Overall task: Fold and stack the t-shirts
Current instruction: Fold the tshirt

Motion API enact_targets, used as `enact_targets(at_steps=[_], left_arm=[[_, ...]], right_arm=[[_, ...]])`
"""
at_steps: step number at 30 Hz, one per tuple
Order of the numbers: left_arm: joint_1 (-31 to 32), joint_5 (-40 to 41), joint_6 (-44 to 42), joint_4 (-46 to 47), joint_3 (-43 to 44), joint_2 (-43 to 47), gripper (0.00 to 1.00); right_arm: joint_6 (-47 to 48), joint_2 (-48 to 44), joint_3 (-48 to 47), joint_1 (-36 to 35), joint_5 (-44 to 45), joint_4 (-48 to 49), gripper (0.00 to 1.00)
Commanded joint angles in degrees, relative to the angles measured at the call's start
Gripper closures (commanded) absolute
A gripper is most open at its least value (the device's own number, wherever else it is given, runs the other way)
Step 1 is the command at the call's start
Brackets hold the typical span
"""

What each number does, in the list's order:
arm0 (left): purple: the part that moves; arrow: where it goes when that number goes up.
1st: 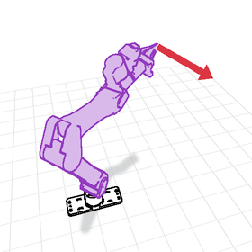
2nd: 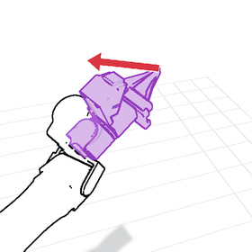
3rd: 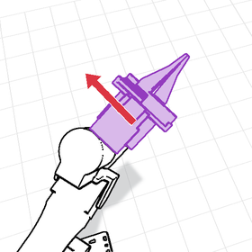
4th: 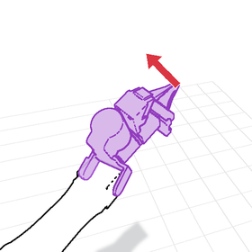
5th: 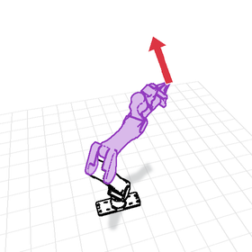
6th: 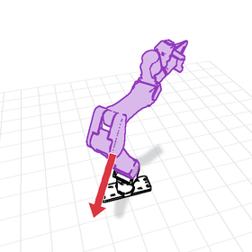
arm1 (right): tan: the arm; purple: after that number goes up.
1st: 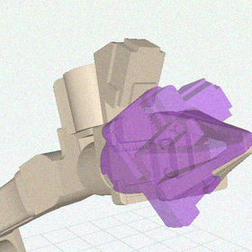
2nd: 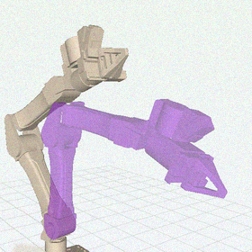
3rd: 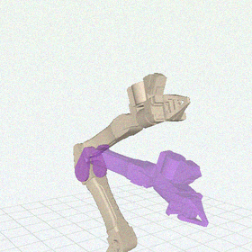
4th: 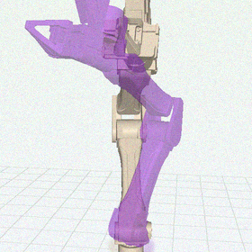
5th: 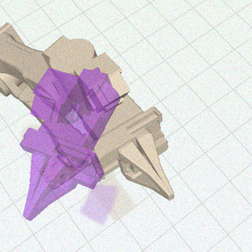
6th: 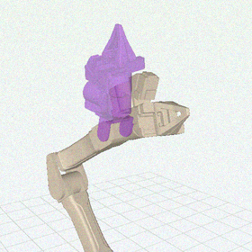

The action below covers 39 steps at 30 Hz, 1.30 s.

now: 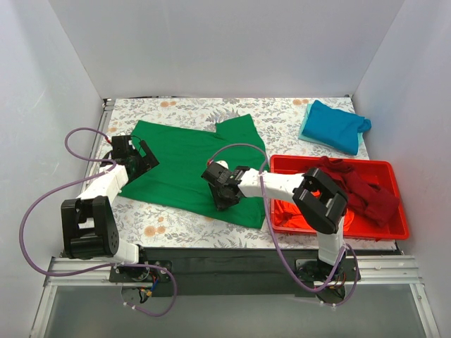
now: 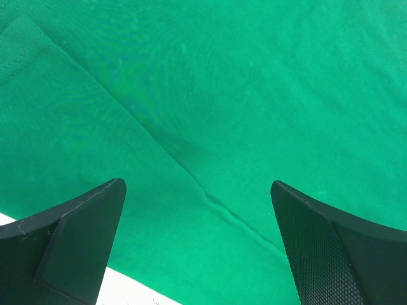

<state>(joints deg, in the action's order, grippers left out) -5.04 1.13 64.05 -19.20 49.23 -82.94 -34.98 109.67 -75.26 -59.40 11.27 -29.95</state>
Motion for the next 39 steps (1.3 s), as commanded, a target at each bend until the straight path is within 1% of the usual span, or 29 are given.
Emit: enact_targets(at_steps=[1,2,3,6,9,11,17,26,34,39], left_arm=[[-0.24,-0.33,-0.68,0.74,-0.28,0.67,0.02],[-0.24,-0.42,-0.6,0.66,-0.28,0.58,0.02],[-0.24,-0.42,-0.59,0.74,-0.19,0.5,0.02],[-0.24,-0.6,-0.59,0.66,-0.28,0.41,0.02],[-0.24,-0.6,-0.51,0.66,-0.28,0.41,0.02],[-0.24,-0.77,-0.51,0.66,-0.28,0.23,0.02],[-0.24,-0.77,-0.59,0.39,-0.1,-0.47,0.02],[-0.24,-0.77,-0.59,0.3,-0.01,-0.65,0.02],[-0.24,-0.95,-0.68,0.13,0.07,-1.0,0.02],[-0.23,-1.04,-0.68,0.04,0.07,-1.18,0.02]], right_arm=[[0.27,0.99,-1.99,-0.37,1.65,0.34,0.6],[0.44,1.25,-2.17,-0.46,1.65,0.25,0.62],[0.44,1.34,-2.34,-0.37,1.83,0.25,0.69],[0.62,1.08,-2.78,-0.37,2.35,-0.01,0.8],[1.14,0.55,-3.48,-0.46,3.49,-0.36,0.88],[1.67,0.55,-4.97,-0.37,4.02,-1.24,0.9],[3.69,2.04,-9.89,-0.02,6.05,-5.1,0.91],[4.92,2.39,-10.52,1.12,5.52,-6.08,0.91],[5.1,2.04,-9.99,1.3,4.82,-6.34,0.87],[5.1,1.86,-9.9,1.39,4.29,-6.26,0.81]])
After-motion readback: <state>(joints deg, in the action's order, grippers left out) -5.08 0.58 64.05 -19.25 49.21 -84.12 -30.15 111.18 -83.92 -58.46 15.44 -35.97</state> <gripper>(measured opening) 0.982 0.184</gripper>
